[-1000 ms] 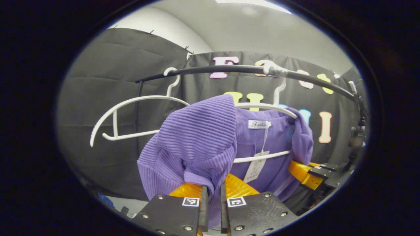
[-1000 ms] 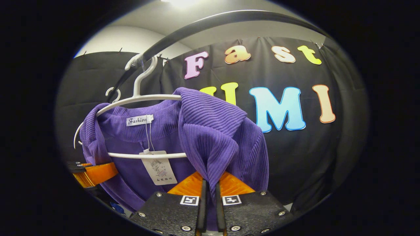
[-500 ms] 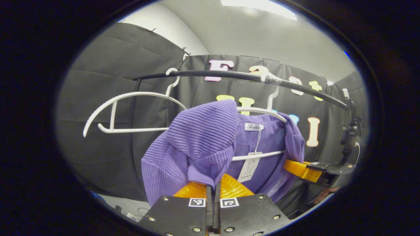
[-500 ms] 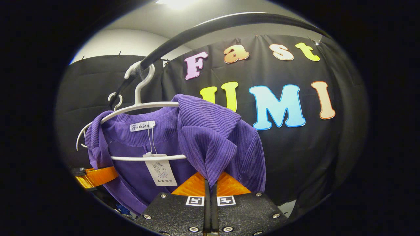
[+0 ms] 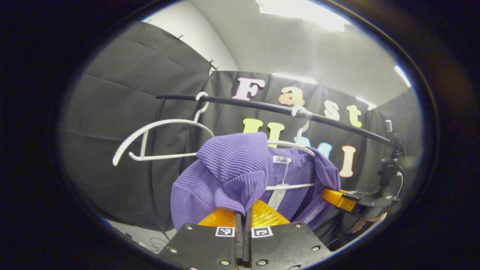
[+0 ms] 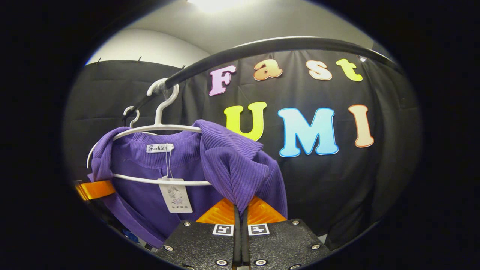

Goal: Grasp the clothes on the hanger with both hands and then place them into the laundry hamper below.

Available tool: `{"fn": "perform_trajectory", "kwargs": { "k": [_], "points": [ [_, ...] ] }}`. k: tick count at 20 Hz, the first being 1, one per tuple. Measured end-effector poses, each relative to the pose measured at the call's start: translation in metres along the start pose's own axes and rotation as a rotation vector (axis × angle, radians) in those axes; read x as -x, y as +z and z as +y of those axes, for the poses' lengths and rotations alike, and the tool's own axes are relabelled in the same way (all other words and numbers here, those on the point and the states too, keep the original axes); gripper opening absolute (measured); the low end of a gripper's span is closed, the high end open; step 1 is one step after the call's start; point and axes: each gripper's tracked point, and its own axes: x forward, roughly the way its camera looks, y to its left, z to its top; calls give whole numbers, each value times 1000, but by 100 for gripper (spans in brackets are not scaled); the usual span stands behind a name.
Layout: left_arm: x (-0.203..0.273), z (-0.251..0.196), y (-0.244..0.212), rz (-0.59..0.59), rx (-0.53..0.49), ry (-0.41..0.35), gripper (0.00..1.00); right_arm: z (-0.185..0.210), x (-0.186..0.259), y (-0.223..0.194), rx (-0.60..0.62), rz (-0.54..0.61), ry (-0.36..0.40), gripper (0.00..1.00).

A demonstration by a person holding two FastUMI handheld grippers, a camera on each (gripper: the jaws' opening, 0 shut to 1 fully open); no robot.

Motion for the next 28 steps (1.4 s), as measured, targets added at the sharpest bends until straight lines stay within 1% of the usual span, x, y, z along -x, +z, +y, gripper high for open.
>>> {"fn": "perform_trajectory", "kwargs": {
  "k": [6,7,8,9,10,11,12,17,22,26,27,28],
  "points": [
    [24,27,58,-111,3,24,1,-33,-4,22,60,-78,-94,0],
    [25,33,66,-127,-1,34,7,-38,-6,27,63,-89,-110,0],
    [26,39,74,-143,-4,42,7,-42,-7,32,66,-106,-126,0],
    [26,44,82,-160,-8,49,0,-46,-8,38,71,-120,-137,0],
    [25,48,86,-173,-15,58,0,-50,-10,43,82,-137,-152,0],
    [24,54,91,-182,-22,66,7,-55,-13,49,101,-149,-167,0],
    [22,60,96,-190,-31,73,1,-57,-13,51,113,-163,-173,0],
    [9,90,116,-219,-55,87,1,-64,-16,65,133,-212,-214,0],
    [-9,111,118,-210,-131,52,1,-67,-12,67,168,-216,-240,0],
    [-22,130,106,-189,-114,8,1,-62,-3,67,211,-210,-250,0],
    [-24,134,100,-183,-125,-2,7,-59,-1,67,227,-207,-255,0],
    [-26,137,94,-177,-138,-12,7,-56,0,65,243,-203,-260,0]
  ]
}}
